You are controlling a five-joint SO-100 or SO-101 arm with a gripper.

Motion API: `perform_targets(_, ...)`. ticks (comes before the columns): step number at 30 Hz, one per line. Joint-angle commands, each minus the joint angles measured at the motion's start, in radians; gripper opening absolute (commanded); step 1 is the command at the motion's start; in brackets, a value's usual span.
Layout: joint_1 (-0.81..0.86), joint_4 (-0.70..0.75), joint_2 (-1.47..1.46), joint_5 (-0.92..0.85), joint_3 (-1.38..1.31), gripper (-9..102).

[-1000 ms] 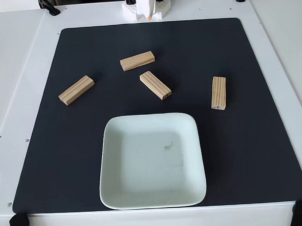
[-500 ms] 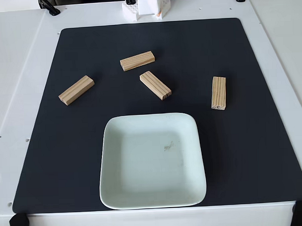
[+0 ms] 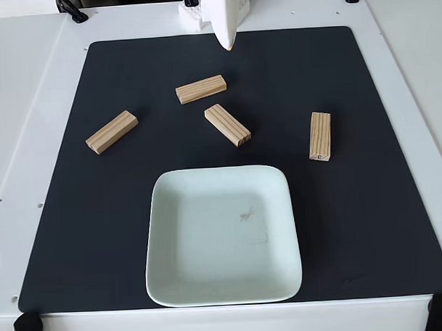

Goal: Pick up the wooden block and place them on the plate.

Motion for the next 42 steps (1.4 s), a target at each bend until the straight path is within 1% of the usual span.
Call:
perform_targets(1,-0.009,-0.018,-0.037,0.078,-0.002,-1)
perform_targets(5,-0.009,-0.018,-0.103,0.207,0.015,-1)
perform_targets(11,0.008,-0.020,-0.164,0.354,0.008,0)
perform_targets(15,0.008,-0.020,-0.179,0.391,0.017,0)
perform_targets(17,0.008,-0.020,-0.178,0.397,0.017,5)
perform_targets(22,0.006,-0.020,-0.175,0.428,0.017,32)
perform_targets(24,0.008,-0.018,-0.179,0.430,0.017,38)
perform_targets(25,0.008,-0.018,-0.183,0.428,0.017,40)
perform_targets(31,0.003,-0.018,-0.190,0.442,0.017,40)
perform_targets(36,-0.006,-0.020,-0.288,0.443,0.000,40)
perform_targets(42,-0.008,-0.121,-0.370,0.445,0.002,40)
